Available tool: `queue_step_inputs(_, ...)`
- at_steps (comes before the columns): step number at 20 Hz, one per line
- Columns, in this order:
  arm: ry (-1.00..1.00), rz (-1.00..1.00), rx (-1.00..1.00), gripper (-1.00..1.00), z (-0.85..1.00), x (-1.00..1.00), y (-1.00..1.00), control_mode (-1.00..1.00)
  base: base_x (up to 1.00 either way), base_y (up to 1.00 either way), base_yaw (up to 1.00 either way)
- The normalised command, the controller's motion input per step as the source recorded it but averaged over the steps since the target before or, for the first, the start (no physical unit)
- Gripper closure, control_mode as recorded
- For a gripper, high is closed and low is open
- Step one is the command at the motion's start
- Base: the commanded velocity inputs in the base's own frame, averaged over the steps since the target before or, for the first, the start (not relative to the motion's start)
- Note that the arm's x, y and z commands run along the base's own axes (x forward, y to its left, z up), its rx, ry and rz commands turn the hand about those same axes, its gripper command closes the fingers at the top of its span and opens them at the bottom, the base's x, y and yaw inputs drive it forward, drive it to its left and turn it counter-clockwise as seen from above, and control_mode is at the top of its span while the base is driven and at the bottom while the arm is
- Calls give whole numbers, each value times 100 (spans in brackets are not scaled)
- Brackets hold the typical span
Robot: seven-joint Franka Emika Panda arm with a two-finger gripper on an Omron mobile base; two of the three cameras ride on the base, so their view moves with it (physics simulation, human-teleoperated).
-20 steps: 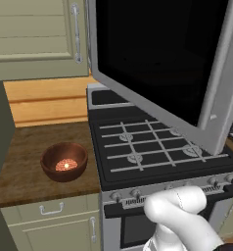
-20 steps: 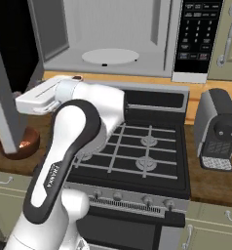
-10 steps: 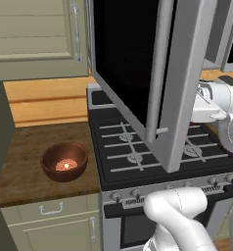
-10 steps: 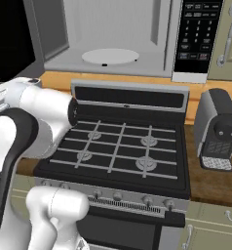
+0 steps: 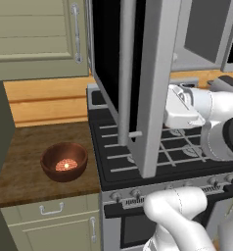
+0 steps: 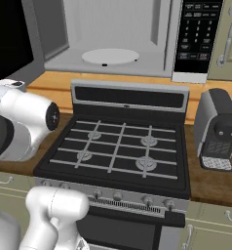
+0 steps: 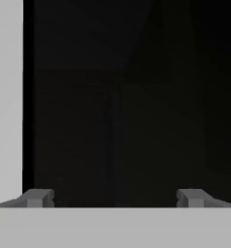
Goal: Open the microwave, place the bowl with waffle inside the microwave, then close the microwave door and turn it on.
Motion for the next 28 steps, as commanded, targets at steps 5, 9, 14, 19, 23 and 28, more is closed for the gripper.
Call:
queue_step_inputs(5, 0, 0, 0, -100, 0, 2, 17, -100, 0, 0, 0)
queue_step_inputs(9, 0, 0, 0, -100, 0, 0, 18, -100, 0, 0, 0)
queue_step_inputs(14, 0, 0, 0, -100, 0, 8, 42, -100, 0, 0, 0)
queue_step_inputs(19, 0, 0, 0, -100, 0, 6, 18, -100, 0, 0, 0)
queue_step_inputs(23, -1, 0, 0, -100, 1, -3, -13, -100, 0, 0, 0)
queue_step_inputs(28, 13, -20, 0, -100, 5, 0, -60, -100, 0, 0, 0)
